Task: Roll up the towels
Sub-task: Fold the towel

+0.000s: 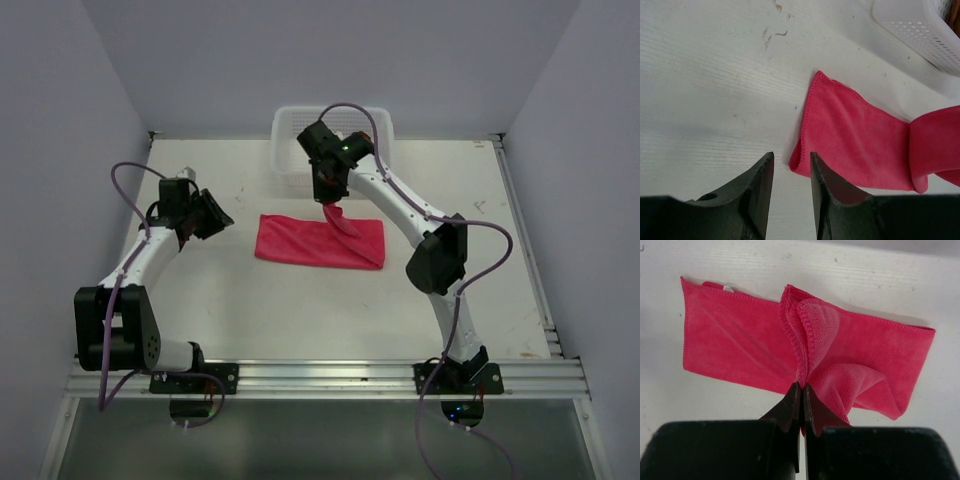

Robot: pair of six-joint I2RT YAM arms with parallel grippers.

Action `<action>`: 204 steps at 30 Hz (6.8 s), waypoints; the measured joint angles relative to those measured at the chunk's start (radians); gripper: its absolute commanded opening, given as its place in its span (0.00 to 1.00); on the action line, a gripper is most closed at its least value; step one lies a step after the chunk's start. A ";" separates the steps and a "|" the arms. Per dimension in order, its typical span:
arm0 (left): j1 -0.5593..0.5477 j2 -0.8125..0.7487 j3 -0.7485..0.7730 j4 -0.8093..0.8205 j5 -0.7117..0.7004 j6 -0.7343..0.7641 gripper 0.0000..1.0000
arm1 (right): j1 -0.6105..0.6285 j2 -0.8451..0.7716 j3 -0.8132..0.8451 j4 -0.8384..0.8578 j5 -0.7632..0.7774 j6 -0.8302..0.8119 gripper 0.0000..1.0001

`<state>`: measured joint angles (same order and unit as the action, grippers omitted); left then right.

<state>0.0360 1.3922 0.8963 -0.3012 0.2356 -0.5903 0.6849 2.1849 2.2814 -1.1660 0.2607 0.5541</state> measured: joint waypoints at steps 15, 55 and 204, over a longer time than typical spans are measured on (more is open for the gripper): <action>-0.019 0.000 -0.011 0.006 0.027 0.000 0.40 | 0.070 0.055 0.011 0.035 -0.092 0.121 0.00; -0.019 0.000 -0.012 0.008 0.049 0.000 0.41 | 0.129 0.162 -0.063 0.348 -0.272 0.295 0.35; -0.299 0.515 0.506 -0.162 -0.365 0.215 0.36 | -0.160 -0.396 -1.206 0.753 -0.297 0.079 0.06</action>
<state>-0.2630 1.9072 1.4021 -0.4629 -0.1295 -0.3752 0.5251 1.7889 1.0756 -0.4129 -0.0360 0.6331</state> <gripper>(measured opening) 0.349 0.059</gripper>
